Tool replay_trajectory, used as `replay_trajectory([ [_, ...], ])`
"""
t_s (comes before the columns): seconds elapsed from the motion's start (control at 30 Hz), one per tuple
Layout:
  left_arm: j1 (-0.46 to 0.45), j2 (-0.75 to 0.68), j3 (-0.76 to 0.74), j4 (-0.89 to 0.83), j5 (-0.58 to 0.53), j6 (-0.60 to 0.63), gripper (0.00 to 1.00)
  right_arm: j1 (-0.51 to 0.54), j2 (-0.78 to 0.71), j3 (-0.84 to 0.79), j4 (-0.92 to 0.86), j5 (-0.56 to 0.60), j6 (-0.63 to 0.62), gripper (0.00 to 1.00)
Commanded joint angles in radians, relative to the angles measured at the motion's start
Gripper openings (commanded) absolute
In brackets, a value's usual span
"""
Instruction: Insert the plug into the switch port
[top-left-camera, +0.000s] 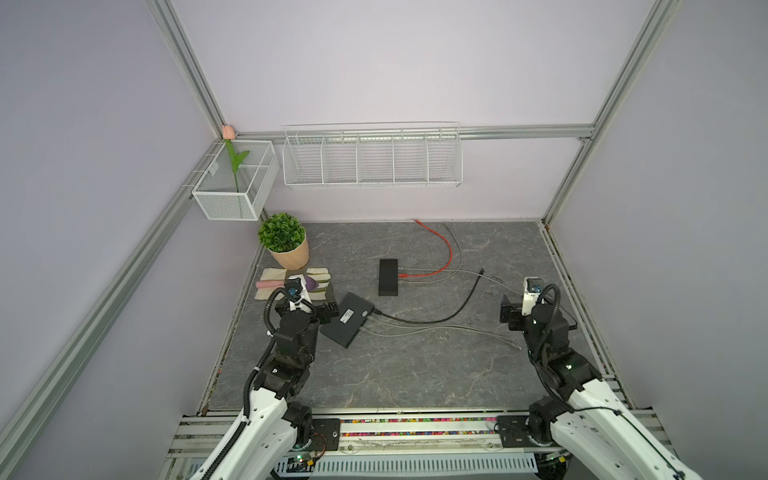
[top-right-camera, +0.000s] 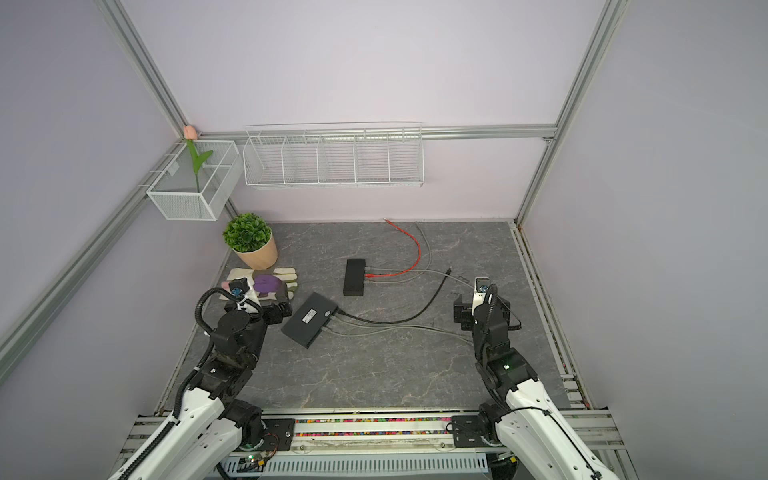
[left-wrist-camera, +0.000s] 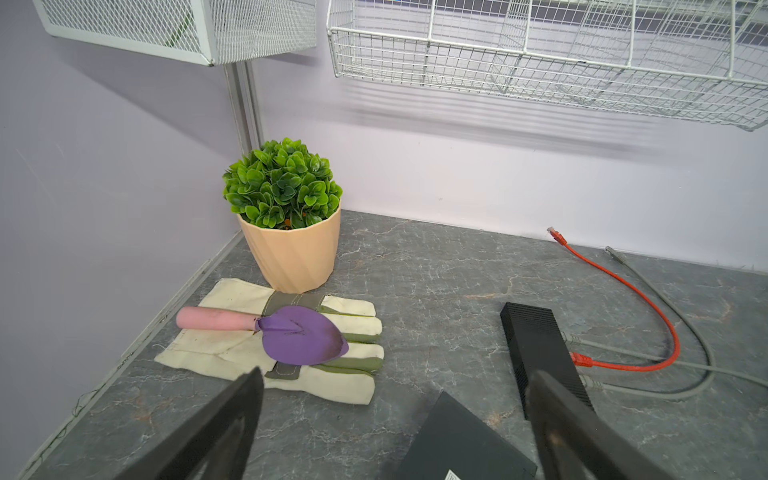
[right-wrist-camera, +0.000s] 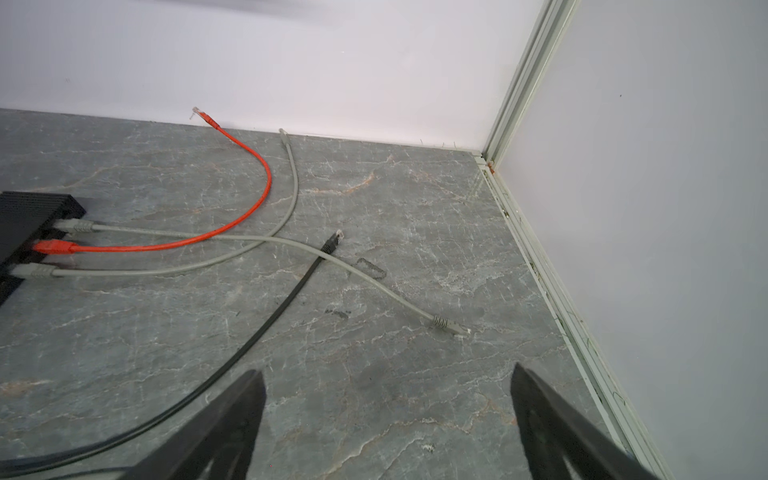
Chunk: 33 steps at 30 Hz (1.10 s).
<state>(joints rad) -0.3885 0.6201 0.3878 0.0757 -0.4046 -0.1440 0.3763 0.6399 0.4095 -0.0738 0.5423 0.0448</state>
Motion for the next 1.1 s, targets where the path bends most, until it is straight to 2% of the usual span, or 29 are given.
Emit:
replay_trajectory([
  [0.0,-0.006,-0.019,-0.016,-0.035,-0.029,0.014,1.0,0.003,-0.035,-0.039,0.005,0.06,0.015,0.95],
  [0.1,-0.007,-0.031,-0.03,-0.045,-0.037,0.014,1.0,0.01,-0.061,-0.075,0.017,0.103,0.023,0.94],
  [0.27,-0.007,-0.057,-0.062,-0.053,-0.054,0.015,1.0,0.018,-0.072,-0.113,0.023,0.086,0.031,0.94],
  [0.63,-0.012,-0.113,-0.094,-0.068,-0.085,0.011,1.0,0.089,-0.129,-0.153,0.002,0.221,0.036,0.94],
  [0.87,-0.012,-0.117,-0.088,-0.107,-0.16,0.034,1.0,0.113,-0.218,-0.18,-0.053,0.253,0.052,0.93],
  [1.07,-0.012,-0.108,-0.146,-0.062,-0.216,0.053,1.0,0.113,-0.215,-0.225,0.017,0.262,0.049,0.91],
])
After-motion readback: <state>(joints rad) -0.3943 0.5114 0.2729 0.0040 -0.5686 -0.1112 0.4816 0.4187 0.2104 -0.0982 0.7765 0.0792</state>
